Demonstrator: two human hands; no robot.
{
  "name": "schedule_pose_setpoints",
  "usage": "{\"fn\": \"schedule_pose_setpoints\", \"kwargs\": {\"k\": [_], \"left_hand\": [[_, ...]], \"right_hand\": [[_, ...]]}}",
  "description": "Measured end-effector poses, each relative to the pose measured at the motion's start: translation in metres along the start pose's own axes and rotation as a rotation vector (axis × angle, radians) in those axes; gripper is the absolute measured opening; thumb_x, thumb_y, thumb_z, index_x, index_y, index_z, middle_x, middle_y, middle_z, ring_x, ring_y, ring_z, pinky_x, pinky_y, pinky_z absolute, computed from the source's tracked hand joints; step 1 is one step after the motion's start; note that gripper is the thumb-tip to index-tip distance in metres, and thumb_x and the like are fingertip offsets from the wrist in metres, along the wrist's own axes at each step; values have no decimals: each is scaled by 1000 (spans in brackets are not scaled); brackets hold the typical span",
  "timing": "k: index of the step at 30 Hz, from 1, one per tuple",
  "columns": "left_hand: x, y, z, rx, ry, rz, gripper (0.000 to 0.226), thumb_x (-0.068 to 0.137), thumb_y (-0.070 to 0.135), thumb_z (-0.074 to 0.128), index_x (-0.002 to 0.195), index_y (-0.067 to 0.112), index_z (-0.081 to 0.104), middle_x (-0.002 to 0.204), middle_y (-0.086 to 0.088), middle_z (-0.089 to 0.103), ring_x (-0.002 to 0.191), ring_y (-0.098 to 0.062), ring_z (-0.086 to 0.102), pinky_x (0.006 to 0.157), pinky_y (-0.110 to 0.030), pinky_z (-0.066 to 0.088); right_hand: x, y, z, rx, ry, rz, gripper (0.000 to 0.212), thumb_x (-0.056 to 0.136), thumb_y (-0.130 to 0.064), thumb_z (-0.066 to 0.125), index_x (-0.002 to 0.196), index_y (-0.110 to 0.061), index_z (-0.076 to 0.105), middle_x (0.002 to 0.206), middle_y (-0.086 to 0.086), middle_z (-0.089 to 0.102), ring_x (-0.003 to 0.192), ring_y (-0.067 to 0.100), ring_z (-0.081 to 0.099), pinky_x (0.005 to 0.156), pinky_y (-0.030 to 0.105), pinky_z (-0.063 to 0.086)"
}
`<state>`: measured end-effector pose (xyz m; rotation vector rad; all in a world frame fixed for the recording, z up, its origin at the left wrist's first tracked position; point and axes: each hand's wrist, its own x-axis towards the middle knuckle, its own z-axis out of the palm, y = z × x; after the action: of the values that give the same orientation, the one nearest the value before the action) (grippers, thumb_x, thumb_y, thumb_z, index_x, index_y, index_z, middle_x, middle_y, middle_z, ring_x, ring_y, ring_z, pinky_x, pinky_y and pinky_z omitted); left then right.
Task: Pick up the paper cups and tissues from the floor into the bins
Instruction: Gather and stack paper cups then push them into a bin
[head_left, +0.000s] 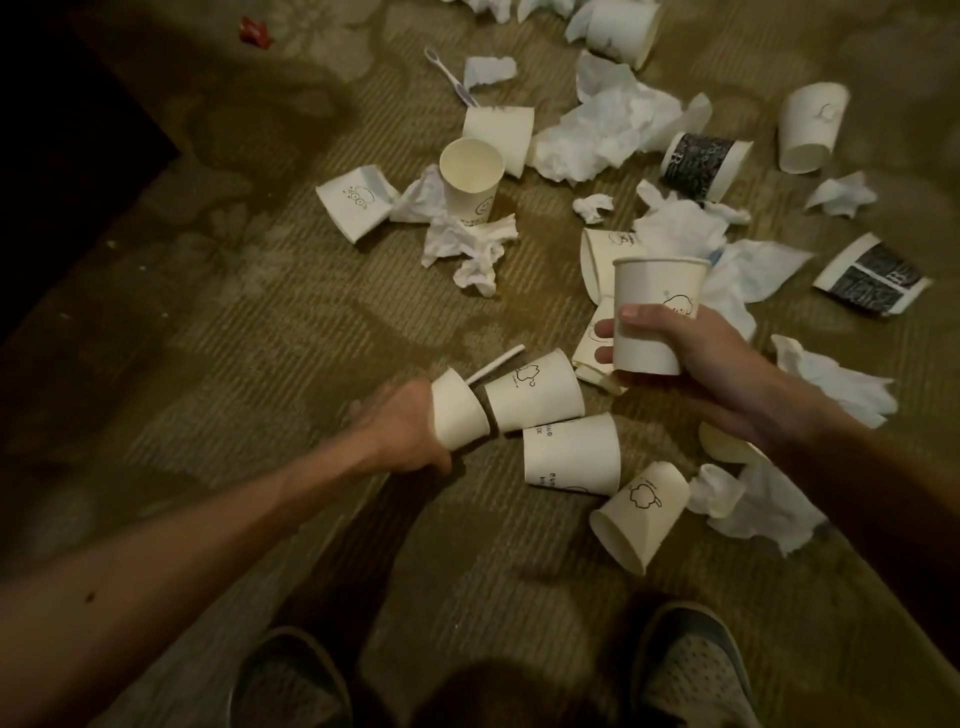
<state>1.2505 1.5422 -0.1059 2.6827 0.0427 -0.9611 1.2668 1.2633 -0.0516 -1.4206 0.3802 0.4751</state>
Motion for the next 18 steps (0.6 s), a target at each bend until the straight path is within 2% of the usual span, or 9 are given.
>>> {"fn": "schedule_pose_setpoints", "kwargs": {"k": [3, 4, 6, 8, 10, 11, 15, 18], "left_hand": [[1, -1, -4, -318, -74, -55, 62, 53, 24, 95, 106, 16, 63, 89, 3, 66, 77, -13, 65, 60, -25, 54], [2, -2, -7, -409, -79, -96, 58, 52, 24, 95, 101, 16, 64, 89, 1, 66, 77, -13, 65, 59, -25, 55], [4, -3, -14, -597, -97, -190, 62, 48, 27, 96, 101, 15, 65, 96, -6, 69, 86, -20, 68, 71, -32, 59], [4, -2, -22, -803, -142, -239, 83, 37, 30, 96, 111, 12, 63, 105, -11, 70, 95, -25, 68, 80, -39, 59], [1, -1, -27, -949, -177, -234, 105, 29, 35, 96, 124, 10, 57, 110, -13, 70, 99, -26, 68, 75, -38, 56], [-2, 0, -27, -991, -181, -221, 108, 31, 39, 94, 127, 11, 55, 111, -12, 70, 100, -25, 68, 71, -36, 54], [-10, 9, -23, -1126, -166, -157, 92, 40, 49, 87, 121, 16, 60, 96, -4, 76, 91, -19, 67, 69, -31, 48], [-18, 23, -24, -1241, -185, -58, 83, 49, 49, 86, 121, 16, 62, 91, -2, 75, 86, -18, 65, 69, -32, 49]], "right_hand": [[-1, 5, -5, -26, -30, 5, 55, 71, -35, 79, 120, -19, 59, 108, 6, 74, 96, 23, 73, 73, 34, 61], [-2, 7, -7, -28, -31, 7, 54, 71, -36, 79, 119, -20, 60, 107, 6, 74, 96, 23, 73, 74, 35, 61], [-4, 9, -11, -24, -19, 9, 55, 69, -36, 79, 118, -21, 60, 106, 6, 75, 95, 22, 73, 75, 35, 61], [-6, 10, -16, -11, 1, 18, 58, 67, -36, 81, 119, -21, 60, 106, 6, 75, 94, 21, 73, 72, 32, 60], [-8, 12, -21, -10, 21, 26, 62, 64, -37, 85, 119, -21, 60, 105, 5, 75, 93, 20, 73, 70, 31, 59], [-10, 13, -24, -9, 31, 29, 63, 62, -39, 85, 118, -21, 61, 105, 6, 75, 93, 20, 73, 69, 30, 59], [-18, 15, -38, -7, 61, 38, 64, 61, -39, 79, 119, -20, 60, 111, 11, 72, 95, 21, 70, 69, 31, 59], [-27, 10, -48, -10, 89, 39, 66, 65, -40, 84, 121, -17, 59, 113, 12, 72, 105, 28, 67, 85, 42, 57]]}}
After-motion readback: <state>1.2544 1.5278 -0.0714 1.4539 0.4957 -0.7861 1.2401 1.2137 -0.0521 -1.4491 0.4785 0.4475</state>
